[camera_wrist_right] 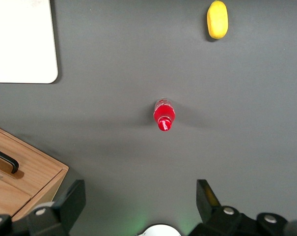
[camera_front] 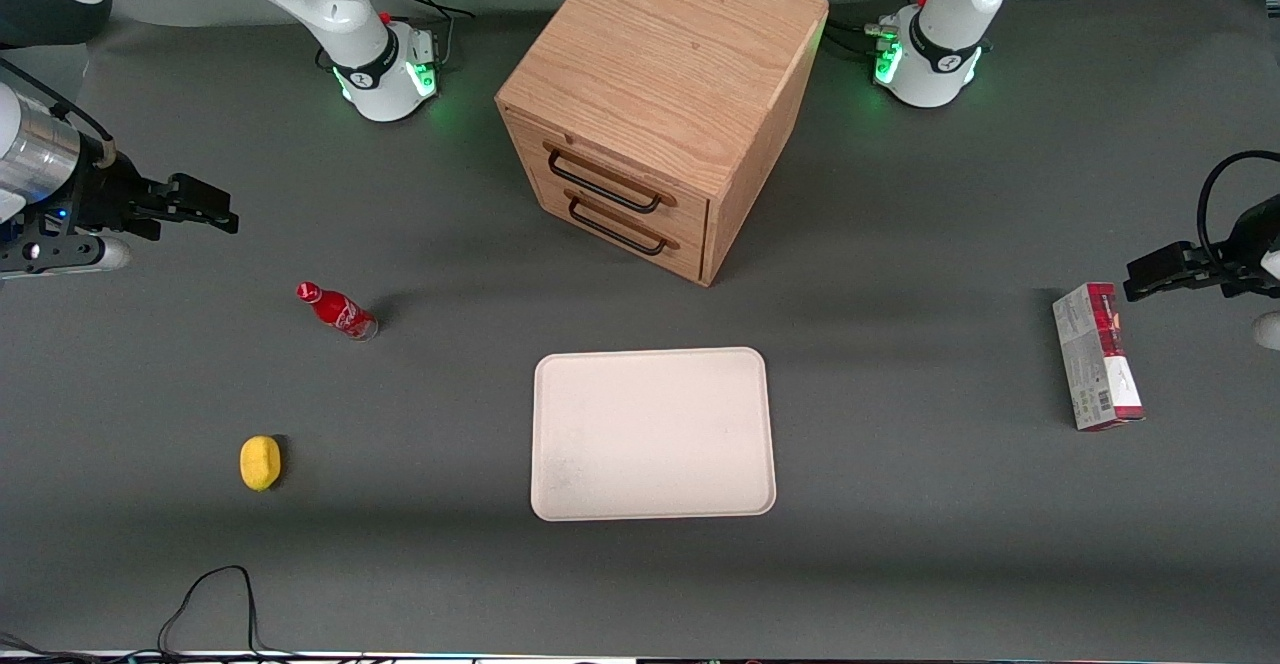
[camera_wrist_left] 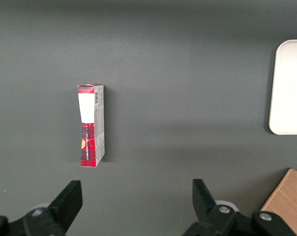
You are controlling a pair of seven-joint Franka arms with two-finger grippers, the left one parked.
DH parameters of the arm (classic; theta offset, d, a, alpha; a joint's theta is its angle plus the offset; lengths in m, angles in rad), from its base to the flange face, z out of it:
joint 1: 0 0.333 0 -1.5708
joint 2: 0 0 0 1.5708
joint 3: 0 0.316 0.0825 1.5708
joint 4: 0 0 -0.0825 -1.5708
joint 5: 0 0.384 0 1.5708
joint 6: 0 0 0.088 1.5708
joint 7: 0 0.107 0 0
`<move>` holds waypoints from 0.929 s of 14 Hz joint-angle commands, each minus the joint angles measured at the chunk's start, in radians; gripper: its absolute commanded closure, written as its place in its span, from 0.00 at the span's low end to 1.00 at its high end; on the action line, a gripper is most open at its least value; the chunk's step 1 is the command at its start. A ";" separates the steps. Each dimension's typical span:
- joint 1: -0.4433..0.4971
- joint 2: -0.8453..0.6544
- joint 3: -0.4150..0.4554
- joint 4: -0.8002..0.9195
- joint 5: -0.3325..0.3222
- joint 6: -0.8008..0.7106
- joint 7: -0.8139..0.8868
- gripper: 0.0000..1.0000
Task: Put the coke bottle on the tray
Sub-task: 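Move the open right gripper over the red Coca-Cola bottle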
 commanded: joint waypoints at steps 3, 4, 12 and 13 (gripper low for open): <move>0.002 0.009 -0.002 0.030 0.000 -0.023 -0.001 0.00; 0.002 0.009 -0.002 0.032 0.000 -0.023 0.003 0.00; 0.002 -0.004 -0.008 -0.016 0.003 -0.028 0.002 0.00; 0.002 -0.017 -0.011 -0.036 0.003 -0.026 -0.003 0.00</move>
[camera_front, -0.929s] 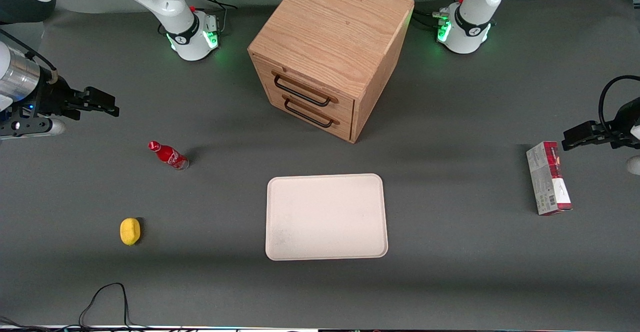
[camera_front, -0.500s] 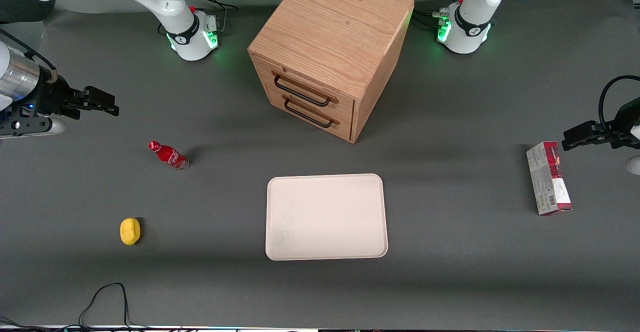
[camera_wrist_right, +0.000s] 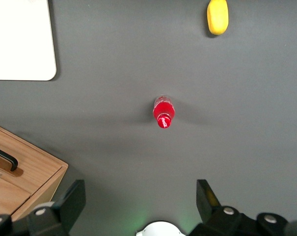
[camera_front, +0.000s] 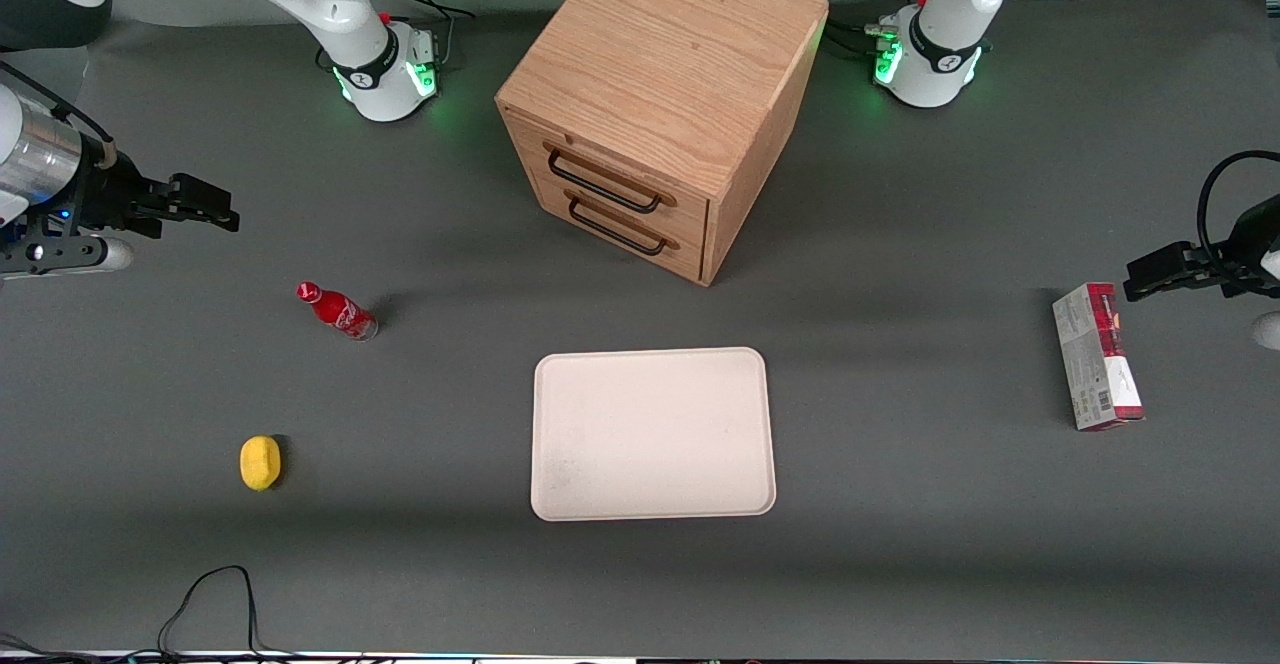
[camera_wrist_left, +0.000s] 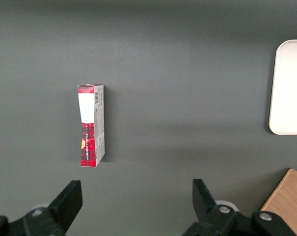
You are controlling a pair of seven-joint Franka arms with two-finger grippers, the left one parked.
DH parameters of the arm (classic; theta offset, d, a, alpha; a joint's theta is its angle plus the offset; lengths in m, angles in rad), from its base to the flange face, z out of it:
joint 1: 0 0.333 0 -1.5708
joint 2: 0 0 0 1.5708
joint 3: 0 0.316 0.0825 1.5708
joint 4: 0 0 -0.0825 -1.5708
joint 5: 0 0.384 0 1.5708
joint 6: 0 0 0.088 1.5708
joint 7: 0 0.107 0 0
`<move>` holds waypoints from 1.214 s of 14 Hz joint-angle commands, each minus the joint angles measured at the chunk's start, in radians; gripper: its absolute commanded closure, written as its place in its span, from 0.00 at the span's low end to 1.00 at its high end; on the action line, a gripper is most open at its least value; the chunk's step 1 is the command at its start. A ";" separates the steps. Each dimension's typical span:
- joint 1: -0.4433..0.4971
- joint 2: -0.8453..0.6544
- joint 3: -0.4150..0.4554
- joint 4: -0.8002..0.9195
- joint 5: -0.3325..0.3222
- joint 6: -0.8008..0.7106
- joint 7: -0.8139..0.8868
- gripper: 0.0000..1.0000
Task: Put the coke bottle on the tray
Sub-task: 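Move the open right gripper over the red Coca-Cola bottle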
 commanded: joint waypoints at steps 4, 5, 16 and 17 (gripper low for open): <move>0.001 -0.146 -0.019 -0.192 0.003 0.036 -0.012 0.00; 0.001 -0.184 -0.023 -0.244 0.003 0.062 -0.013 0.00; 0.001 -0.093 -0.028 -0.519 -0.003 0.453 -0.022 0.00; 0.001 -0.067 -0.028 -0.529 -0.003 0.495 -0.022 0.00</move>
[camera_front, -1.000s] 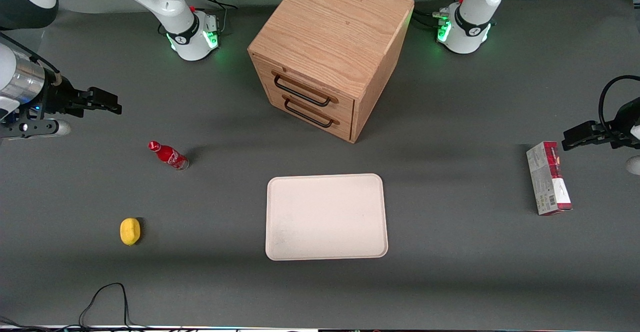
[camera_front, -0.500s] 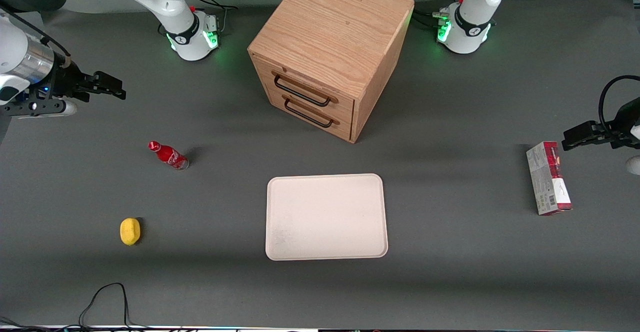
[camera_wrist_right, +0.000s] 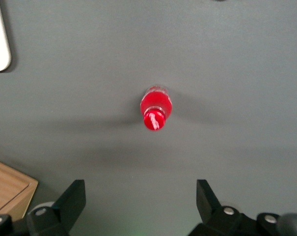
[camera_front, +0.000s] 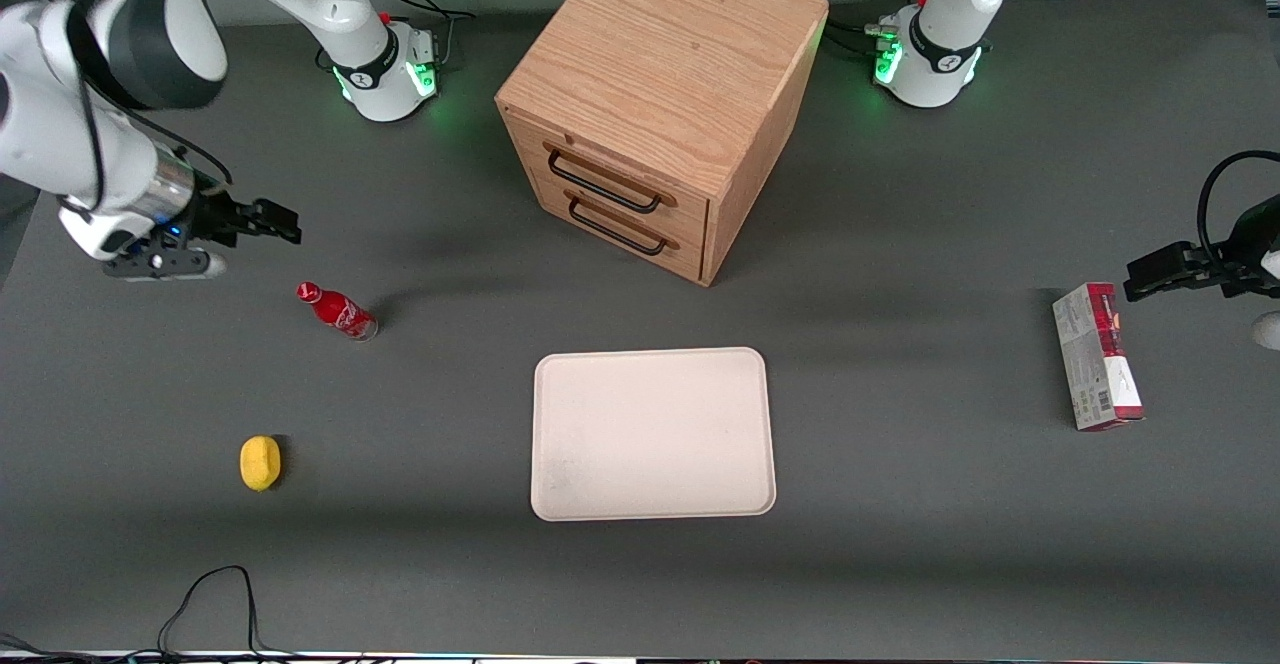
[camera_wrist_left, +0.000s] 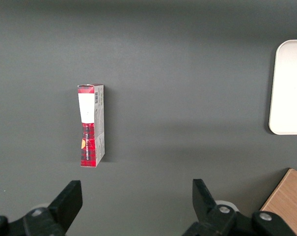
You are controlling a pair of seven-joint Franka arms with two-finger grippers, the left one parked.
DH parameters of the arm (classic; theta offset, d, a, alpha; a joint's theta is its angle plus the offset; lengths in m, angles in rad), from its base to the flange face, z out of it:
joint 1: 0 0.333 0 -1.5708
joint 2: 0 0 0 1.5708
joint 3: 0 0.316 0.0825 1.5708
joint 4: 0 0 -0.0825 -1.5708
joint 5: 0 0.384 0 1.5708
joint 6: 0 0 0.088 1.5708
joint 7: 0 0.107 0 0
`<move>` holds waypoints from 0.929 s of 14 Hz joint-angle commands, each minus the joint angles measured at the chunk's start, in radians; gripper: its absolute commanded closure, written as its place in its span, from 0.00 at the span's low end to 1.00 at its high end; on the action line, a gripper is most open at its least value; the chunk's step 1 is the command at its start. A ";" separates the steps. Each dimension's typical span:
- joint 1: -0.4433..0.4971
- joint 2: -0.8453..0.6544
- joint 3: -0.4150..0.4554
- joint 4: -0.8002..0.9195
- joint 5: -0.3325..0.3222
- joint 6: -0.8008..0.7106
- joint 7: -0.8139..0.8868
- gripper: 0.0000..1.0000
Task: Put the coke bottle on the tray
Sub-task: 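Move the open right gripper over the red Coca-Cola bottle, then lower the right gripper and close it around the bottle's neck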
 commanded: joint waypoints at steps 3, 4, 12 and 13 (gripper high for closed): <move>0.002 0.115 -0.008 -0.027 -0.003 0.165 -0.025 0.00; 0.002 0.118 -0.008 -0.052 -0.003 0.203 -0.025 0.00; 0.002 0.158 -0.009 -0.086 -0.003 0.296 -0.025 0.00; 0.002 0.158 -0.008 -0.088 -0.003 0.297 -0.027 0.00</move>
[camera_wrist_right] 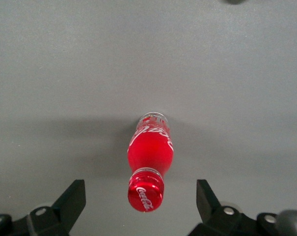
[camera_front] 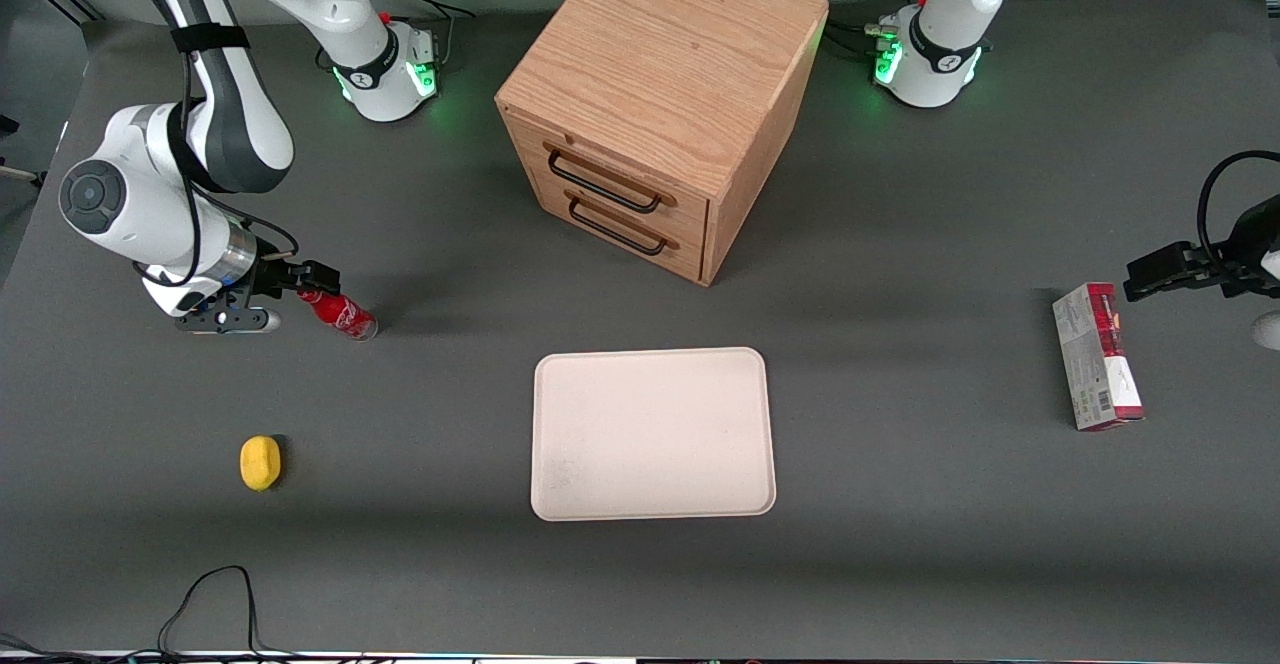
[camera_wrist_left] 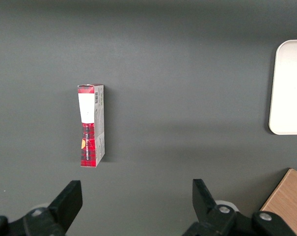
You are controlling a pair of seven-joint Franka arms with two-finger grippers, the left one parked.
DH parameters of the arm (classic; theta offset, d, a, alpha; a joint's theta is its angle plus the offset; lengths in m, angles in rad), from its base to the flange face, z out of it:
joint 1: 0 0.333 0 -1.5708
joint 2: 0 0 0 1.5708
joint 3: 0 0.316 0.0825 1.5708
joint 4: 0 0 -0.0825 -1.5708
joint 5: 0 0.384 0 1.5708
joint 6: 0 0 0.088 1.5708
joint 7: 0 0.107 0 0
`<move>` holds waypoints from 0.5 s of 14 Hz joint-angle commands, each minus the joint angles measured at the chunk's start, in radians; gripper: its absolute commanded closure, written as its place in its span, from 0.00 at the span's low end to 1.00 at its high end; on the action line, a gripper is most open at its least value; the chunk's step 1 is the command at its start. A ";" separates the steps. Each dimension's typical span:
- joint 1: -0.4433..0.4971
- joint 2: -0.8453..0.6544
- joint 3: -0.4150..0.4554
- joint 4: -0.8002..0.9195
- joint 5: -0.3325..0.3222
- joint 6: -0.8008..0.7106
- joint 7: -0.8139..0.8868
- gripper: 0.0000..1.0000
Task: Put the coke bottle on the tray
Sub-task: 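Lower the right gripper and close it around the bottle's neck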
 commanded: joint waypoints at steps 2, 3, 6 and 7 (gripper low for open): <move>0.001 -0.008 -0.007 -0.030 -0.003 0.038 -0.055 0.00; 0.001 -0.011 -0.010 -0.042 -0.003 0.048 -0.063 0.00; 0.002 -0.012 -0.020 -0.048 -0.003 0.056 -0.063 0.01; 0.002 -0.011 -0.020 -0.048 -0.003 0.056 -0.063 0.03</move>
